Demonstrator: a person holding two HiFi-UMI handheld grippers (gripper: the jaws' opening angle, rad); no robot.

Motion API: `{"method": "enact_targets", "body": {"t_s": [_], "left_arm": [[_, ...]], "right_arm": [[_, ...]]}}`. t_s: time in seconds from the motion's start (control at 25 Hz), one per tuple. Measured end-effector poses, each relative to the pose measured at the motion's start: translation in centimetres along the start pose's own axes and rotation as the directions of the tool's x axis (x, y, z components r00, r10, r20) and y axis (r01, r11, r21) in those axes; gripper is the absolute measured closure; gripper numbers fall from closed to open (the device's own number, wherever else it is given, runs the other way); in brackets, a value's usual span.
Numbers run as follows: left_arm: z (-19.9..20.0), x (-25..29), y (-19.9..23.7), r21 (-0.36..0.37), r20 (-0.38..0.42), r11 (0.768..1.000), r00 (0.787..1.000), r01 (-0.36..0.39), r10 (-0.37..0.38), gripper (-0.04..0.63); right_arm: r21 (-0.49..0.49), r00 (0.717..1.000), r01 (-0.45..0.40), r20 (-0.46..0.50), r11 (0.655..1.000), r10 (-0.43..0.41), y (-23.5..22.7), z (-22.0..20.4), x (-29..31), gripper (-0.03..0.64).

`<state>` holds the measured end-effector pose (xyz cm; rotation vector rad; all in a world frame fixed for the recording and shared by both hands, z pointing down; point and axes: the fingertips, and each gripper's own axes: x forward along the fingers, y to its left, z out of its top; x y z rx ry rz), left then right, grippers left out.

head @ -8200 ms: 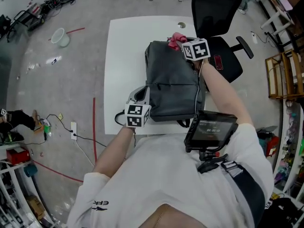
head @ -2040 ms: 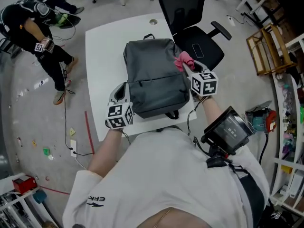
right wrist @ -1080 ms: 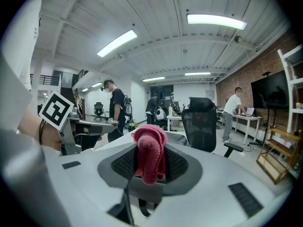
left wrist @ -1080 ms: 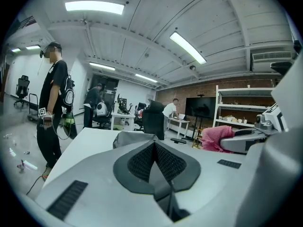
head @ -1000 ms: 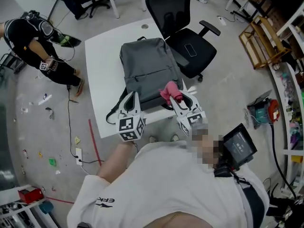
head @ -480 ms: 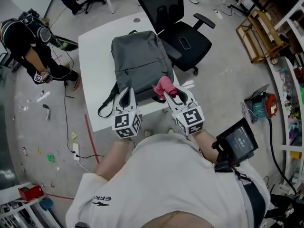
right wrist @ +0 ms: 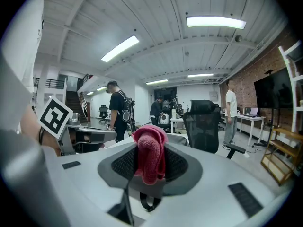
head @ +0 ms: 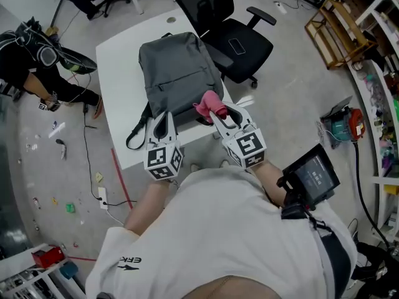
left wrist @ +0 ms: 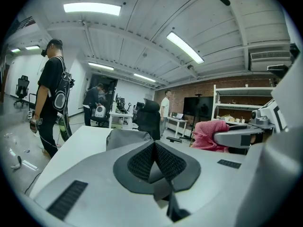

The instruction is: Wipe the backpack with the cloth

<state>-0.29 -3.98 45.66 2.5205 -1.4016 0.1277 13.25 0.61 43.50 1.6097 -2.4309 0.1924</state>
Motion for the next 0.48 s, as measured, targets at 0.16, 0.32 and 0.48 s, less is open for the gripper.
{"method": "enact_targets", "body": {"t_s": [0.16,0.32,0.48], "left_arm": [[-0.29,-0.02,-0.14,-0.007,-0.005,1.000,1.000,0.007,-0.007,0.592],[-0.31,0.42,-0.03,-0.026,0.003,1.000,1.000,0.003,-0.003,0.592],[-0.52,0.36,0.54,-0.032,0.010,0.999,1.000,0.006,-0.006,0.592]], "right_arm": [[-0.002,1.000,0.003,0.004,1.000,-0.003,0.12,0.06,0.00,0.489],[-0.014,1.000,0.000,0.002,1.000,0.000,-0.06,0.22,0.31,0.489],[-0.016,1.000,0.008,0.001,1.000,-0.008,0.22,0.12,0.80,0.489]]}}
